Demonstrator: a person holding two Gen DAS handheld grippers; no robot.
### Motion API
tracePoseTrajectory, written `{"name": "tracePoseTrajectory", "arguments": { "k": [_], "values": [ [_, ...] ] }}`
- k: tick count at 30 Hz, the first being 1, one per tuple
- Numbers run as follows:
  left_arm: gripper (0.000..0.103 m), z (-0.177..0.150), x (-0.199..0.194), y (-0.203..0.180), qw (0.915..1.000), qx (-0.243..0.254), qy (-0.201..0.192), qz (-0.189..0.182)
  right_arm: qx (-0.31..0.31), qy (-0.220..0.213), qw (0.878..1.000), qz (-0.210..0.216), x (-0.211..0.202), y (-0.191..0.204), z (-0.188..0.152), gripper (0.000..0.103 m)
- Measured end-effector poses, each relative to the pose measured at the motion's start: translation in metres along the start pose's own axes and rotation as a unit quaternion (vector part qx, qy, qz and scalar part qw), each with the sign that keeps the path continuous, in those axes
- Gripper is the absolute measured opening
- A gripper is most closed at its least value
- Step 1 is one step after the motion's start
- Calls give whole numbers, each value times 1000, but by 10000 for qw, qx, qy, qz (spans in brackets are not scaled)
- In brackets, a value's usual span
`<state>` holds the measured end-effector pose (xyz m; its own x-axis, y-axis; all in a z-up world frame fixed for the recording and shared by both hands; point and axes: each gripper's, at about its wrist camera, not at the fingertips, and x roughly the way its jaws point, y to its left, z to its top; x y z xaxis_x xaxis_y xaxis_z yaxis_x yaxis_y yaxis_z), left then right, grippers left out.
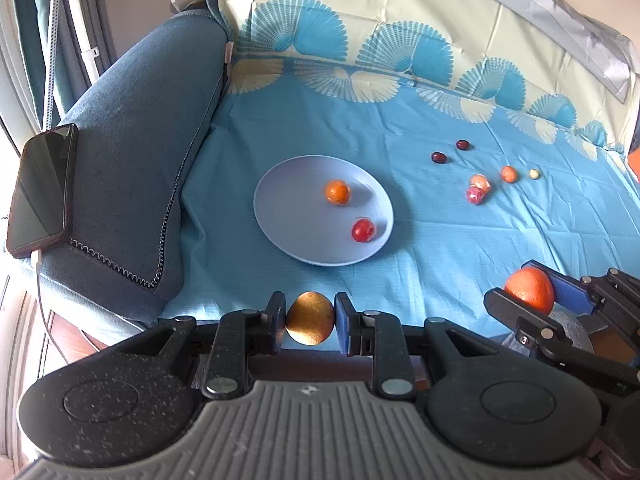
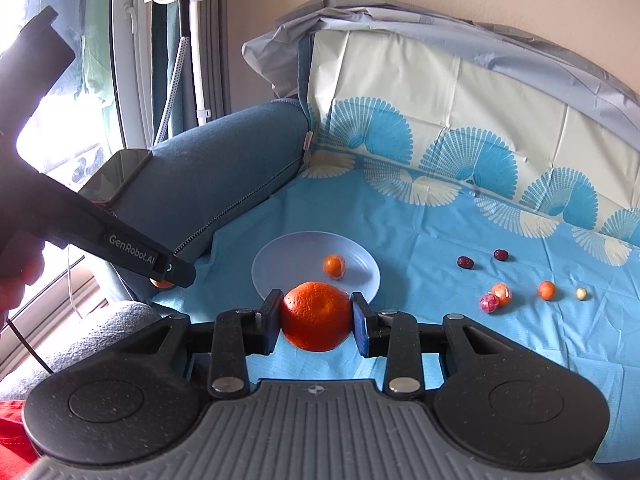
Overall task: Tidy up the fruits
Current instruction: 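Carry both fruits over the plate and open both tools to drop them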
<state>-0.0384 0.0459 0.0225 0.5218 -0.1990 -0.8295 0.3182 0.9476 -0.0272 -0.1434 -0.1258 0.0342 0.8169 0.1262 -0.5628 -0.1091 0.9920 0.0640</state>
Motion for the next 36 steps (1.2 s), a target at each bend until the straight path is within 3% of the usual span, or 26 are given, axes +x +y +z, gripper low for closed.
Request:
{"name": "tracePoseTrajectory", "arguments": {
  "k": [9,19,31,33,34,36],
  "values": [
    [28,34,43,12,9998,-66,161,129,-70,249,9997,53,62,-8,11,37],
    [28,78,130,15,9992,-25,394,66,-43,649,9974,301,160,-15,18,37],
    [30,101,219,18,9975,248,659,-34,-95,1142,9927,379,251,-24,5,37],
    [65,104,217,23,9985,167,510,-143,-91,1211,9916,452,259,-26,5,39],
    [97,105,213,25,9993,76,372,-68,-57,1202,9918,440,260,-27,7,44],
    [103,104,195,30,9998,-40,-91,175,-83,1115,9930,393,255,-28,11,78]
  ]
}}
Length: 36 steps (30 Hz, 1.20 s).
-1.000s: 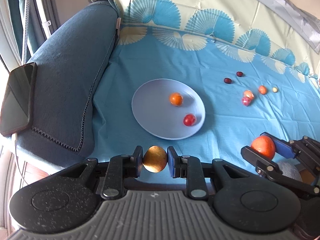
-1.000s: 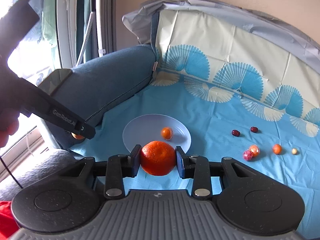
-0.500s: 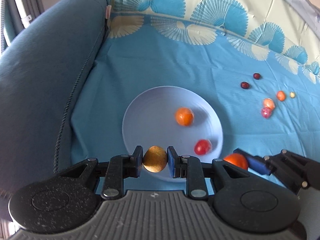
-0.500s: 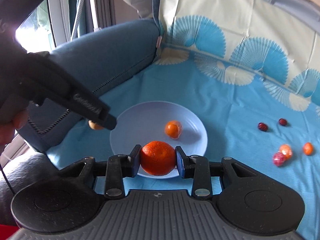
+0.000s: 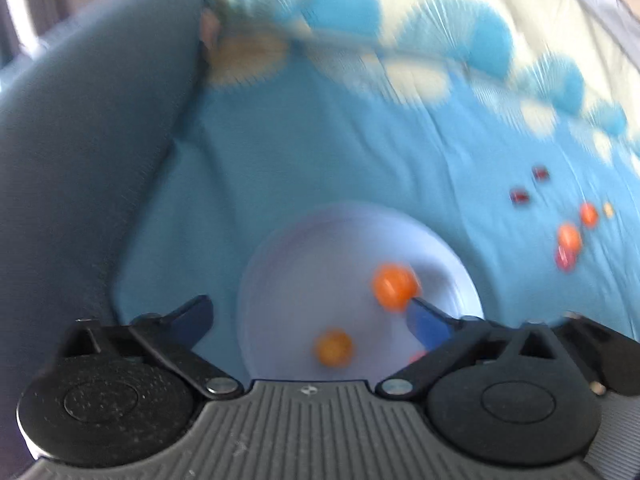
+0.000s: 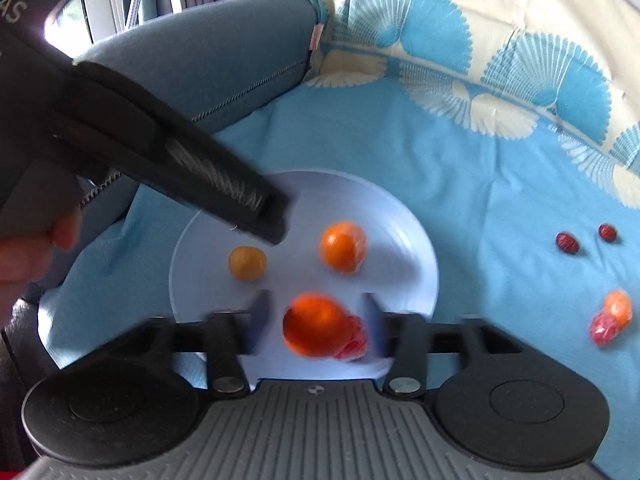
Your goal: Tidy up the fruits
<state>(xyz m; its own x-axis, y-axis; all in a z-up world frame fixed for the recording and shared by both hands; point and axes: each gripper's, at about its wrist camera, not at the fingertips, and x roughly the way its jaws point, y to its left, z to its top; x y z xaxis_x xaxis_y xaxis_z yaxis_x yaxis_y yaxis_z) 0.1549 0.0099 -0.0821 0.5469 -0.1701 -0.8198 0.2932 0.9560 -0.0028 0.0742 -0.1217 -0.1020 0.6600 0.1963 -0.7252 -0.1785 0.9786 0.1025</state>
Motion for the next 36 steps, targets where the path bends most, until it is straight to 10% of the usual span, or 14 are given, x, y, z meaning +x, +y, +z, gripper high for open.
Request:
{"name": "tracePoseTrajectory", "arguments": {
  "k": [5,14,36],
  "values": [
    [103,-18,-38,9,9994,144,111,303,29,-29,9999,-146,-43,-2,-5,96],
    [103,-95,-109,8,9933,-282,816,771,1074,434,9932,-91,-134,11,-44,98],
    [103,-138,-248,-34,9944,75,-658,828,331,-1307,9895,-524,-284,71,-75,102]
  ]
}}
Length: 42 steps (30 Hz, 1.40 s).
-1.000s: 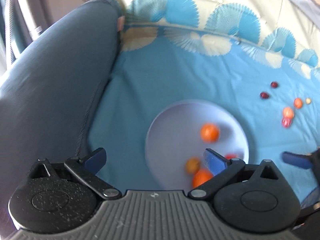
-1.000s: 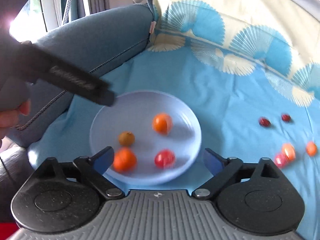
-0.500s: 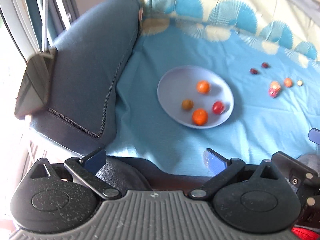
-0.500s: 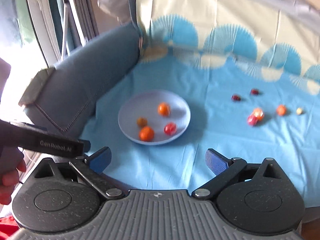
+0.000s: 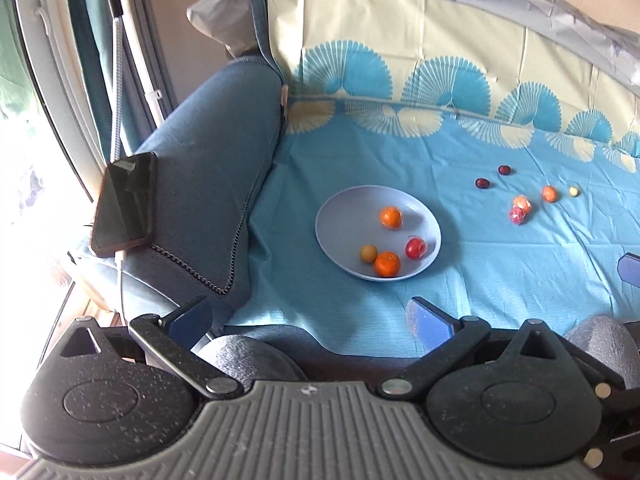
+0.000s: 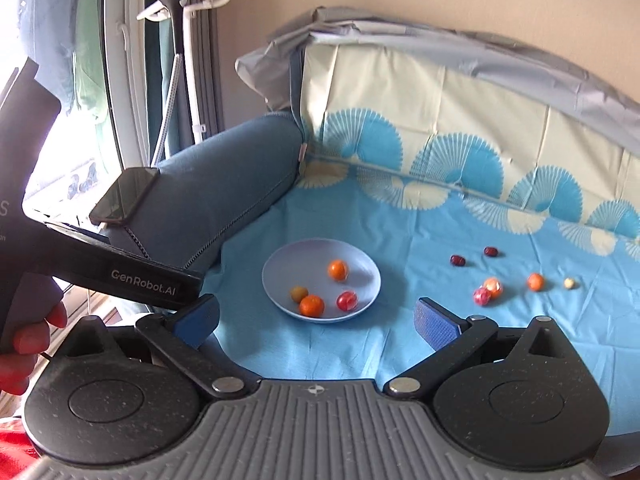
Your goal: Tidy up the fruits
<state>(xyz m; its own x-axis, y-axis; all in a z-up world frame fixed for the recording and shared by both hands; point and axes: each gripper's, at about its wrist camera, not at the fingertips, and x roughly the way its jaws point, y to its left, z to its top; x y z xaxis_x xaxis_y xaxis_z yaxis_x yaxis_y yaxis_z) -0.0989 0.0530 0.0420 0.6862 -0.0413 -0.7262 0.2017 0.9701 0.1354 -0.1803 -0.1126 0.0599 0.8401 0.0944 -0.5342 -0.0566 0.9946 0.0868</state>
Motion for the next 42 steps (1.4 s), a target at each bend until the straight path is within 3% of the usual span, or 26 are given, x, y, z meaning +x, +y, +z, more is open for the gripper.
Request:
{"name": "tracePoseTrajectory", "arguments": {
  "k": [17,31,42],
  "values": [
    [103,-6,-19,4,9998,-7,-184,60,10,-161,9998,-109,-18,2,-5,102],
    [103,-2,-3,10,10000,-35,-32,59,47,10,9998,-203,-1,5,-5,102],
    [103,5,21,4,9995,16,257,160,410,248,9986,-237,21,-16,-12,102]
  ]
}}
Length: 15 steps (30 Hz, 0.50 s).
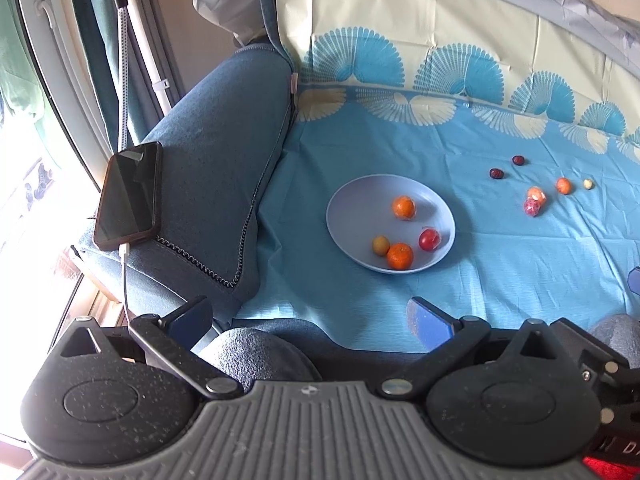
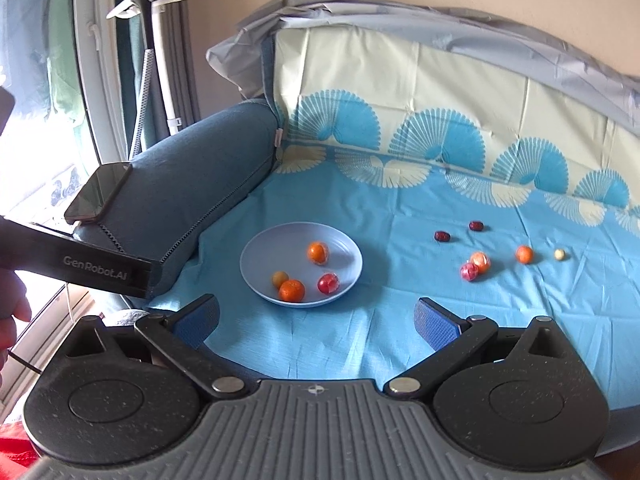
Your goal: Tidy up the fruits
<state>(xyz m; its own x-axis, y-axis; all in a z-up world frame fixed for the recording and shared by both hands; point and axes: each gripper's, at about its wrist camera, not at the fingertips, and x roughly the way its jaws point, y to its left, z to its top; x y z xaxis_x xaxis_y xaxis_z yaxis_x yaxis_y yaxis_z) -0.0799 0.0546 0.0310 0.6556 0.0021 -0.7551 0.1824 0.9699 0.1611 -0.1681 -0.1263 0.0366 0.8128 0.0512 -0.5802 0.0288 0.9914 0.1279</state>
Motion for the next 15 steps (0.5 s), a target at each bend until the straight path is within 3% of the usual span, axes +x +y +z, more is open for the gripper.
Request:
{"name": "tracePoseTrajectory", "arguments": {
  "k": [10,15],
  "values": [
    [103,15,21,-9,9996,26,288,41,508,139,9985,-178,25,-32,-6,102],
    [103,23,33,-21,9990,186,386,99,789,128,9954,-531,44,-63,-8,102]
  ]
}}
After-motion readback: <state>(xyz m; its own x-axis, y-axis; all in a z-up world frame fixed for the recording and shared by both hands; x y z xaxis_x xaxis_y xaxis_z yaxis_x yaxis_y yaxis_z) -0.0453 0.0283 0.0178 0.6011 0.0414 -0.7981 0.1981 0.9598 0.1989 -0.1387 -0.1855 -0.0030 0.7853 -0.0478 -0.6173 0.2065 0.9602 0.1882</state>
